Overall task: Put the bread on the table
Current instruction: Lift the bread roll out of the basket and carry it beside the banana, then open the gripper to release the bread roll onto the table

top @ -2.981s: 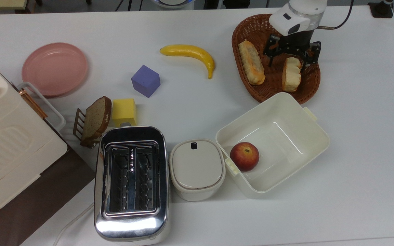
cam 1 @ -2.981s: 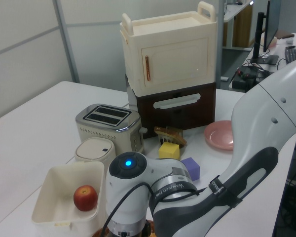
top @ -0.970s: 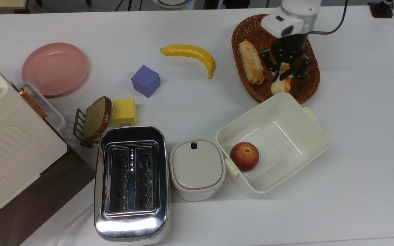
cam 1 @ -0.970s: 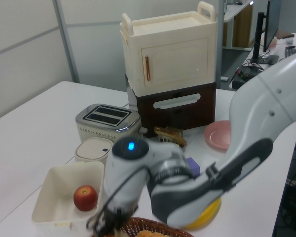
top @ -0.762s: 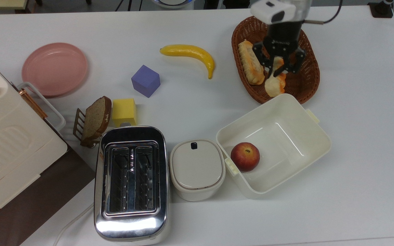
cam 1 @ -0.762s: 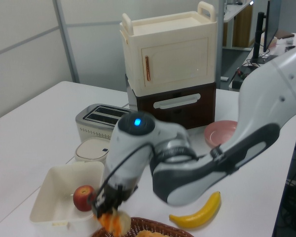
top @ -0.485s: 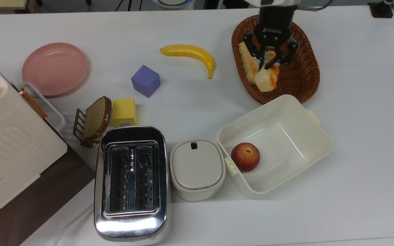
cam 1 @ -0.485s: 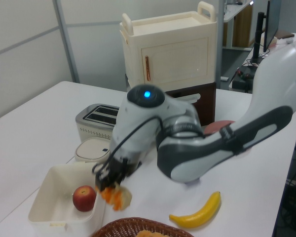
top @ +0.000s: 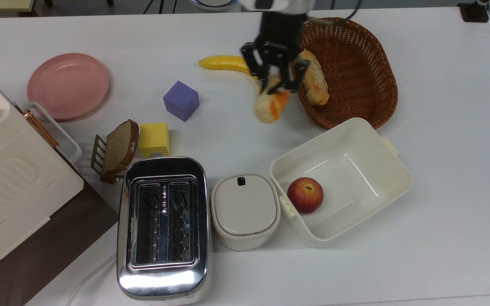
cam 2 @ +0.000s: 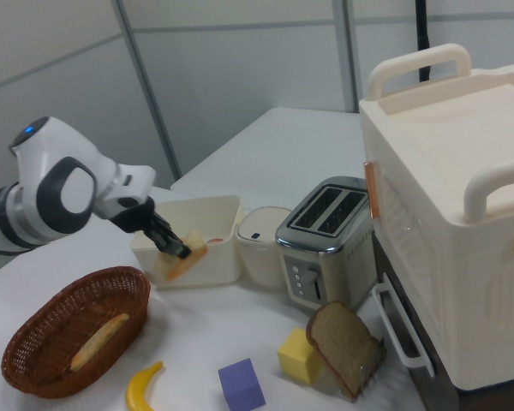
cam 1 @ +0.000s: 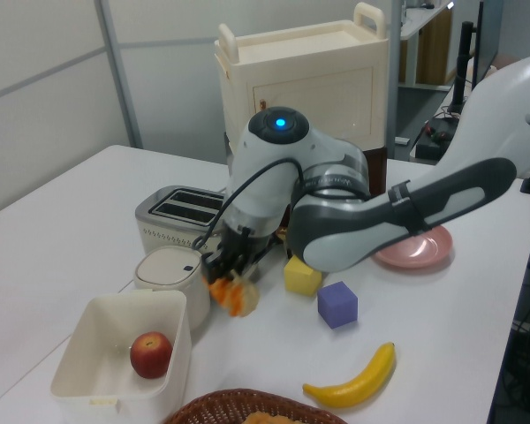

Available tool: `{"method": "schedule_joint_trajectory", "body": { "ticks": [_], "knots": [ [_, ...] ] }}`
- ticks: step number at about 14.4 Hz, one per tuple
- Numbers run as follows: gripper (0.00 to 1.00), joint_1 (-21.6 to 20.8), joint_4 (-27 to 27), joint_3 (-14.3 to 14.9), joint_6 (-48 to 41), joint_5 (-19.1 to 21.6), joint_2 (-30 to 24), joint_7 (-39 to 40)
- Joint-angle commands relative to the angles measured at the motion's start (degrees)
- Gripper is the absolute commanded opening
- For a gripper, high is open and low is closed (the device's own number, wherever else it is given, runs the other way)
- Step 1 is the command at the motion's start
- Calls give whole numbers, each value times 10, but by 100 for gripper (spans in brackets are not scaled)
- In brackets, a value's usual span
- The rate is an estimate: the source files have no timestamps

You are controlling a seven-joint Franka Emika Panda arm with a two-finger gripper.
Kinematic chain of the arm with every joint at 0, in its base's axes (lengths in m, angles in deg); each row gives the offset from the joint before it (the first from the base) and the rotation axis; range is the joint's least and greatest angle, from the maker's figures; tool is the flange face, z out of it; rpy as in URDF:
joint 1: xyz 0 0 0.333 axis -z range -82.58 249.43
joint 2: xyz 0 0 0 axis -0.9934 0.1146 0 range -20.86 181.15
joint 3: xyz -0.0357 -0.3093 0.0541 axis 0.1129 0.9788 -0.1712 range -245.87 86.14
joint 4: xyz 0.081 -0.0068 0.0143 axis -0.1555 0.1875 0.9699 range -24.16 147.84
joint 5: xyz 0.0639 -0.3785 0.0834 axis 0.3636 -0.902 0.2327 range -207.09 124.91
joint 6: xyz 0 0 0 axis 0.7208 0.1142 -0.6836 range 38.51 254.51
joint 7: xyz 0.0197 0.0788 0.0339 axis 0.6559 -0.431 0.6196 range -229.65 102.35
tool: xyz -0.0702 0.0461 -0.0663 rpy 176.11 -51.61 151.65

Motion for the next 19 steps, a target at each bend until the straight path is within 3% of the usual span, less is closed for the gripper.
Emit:
{"method": "schedule_joint_trajectory", "body": {
  "ticks": [1,4,5,7,10,13,19],
  "knots": [
    [0,30,11,8,-60,23,-11,70],
    [0,47,13,10,-98,36,-3,117],
    [5,47,11,10,-101,36,0,117],
    [100,43,10,8,-109,36,8,116],
    [100,39,8,7,-121,35,7,116],
    [100,44,-41,9,-165,37,6,122],
    [100,73,-163,12,-282,125,0,213]
  ]
}}
